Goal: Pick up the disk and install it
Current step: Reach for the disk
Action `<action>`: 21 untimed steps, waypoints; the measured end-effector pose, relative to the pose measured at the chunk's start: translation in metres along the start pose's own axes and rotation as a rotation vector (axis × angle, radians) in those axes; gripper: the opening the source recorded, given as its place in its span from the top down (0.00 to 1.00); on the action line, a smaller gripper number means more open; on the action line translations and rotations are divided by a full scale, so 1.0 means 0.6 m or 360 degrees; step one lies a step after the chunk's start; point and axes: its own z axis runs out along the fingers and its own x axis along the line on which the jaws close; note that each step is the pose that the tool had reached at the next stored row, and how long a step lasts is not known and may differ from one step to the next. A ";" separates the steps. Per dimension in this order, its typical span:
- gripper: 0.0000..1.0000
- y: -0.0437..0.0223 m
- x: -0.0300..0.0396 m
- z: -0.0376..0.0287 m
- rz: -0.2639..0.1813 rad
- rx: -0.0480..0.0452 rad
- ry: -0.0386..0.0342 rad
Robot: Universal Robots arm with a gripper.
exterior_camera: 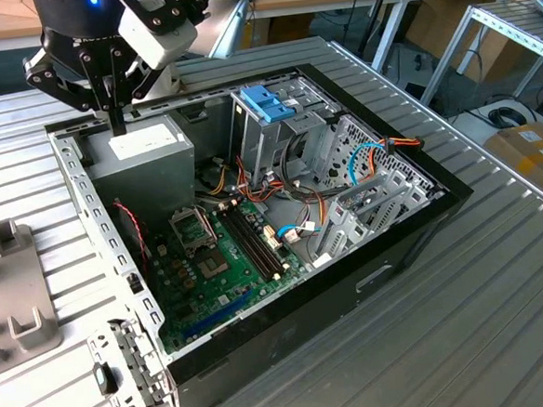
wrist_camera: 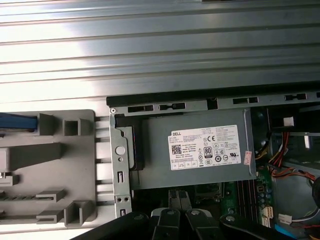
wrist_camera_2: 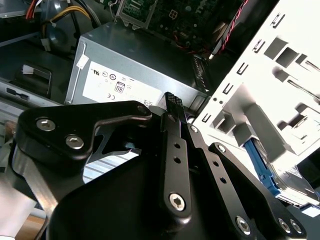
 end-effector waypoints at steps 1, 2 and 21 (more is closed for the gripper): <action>0.90 0.000 0.000 0.000 0.0000 0.0000 0.0000; 0.90 0.000 0.001 0.000 0.0000 0.0000 0.0000; 0.90 -0.001 0.009 0.000 0.0000 0.0000 0.0000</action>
